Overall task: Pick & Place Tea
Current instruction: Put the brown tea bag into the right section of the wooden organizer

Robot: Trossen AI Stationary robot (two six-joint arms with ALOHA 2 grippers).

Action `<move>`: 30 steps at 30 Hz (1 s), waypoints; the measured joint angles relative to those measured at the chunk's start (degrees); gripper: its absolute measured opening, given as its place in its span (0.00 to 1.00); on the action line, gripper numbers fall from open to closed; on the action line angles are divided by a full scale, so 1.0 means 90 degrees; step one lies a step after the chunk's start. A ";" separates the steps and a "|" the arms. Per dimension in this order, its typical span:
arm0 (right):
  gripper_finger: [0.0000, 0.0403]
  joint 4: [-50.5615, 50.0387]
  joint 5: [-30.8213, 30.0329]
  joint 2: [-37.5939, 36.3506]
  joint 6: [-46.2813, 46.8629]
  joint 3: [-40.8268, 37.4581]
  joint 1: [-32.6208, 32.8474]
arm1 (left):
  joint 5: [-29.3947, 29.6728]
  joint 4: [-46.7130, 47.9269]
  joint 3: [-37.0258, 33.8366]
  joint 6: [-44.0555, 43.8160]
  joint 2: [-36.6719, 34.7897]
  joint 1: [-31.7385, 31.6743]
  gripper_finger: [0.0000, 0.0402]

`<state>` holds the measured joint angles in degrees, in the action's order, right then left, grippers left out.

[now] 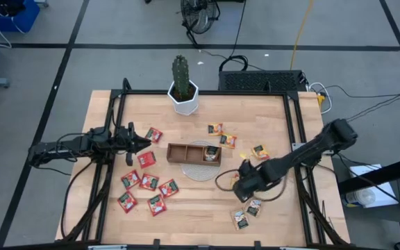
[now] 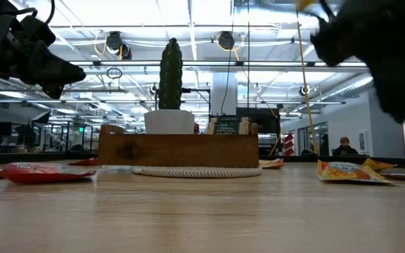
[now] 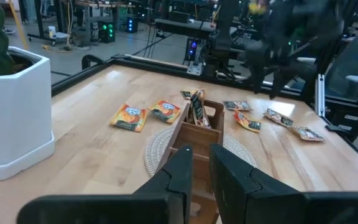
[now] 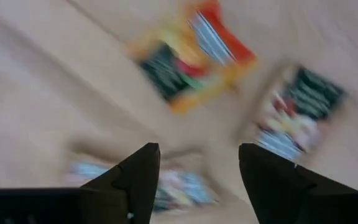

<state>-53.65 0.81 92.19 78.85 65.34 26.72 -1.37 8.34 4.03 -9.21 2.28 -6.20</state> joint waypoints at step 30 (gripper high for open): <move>0.50 -0.0428 -0.0228 0.1130 -0.0216 -0.0530 0.0044 | 0.0002 -0.0002 0.0000 -0.0001 0.0000 0.0002 0.14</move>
<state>-57.51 -1.24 102.37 76.90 60.57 27.11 -1.34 8.32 4.03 -9.22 2.28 -6.18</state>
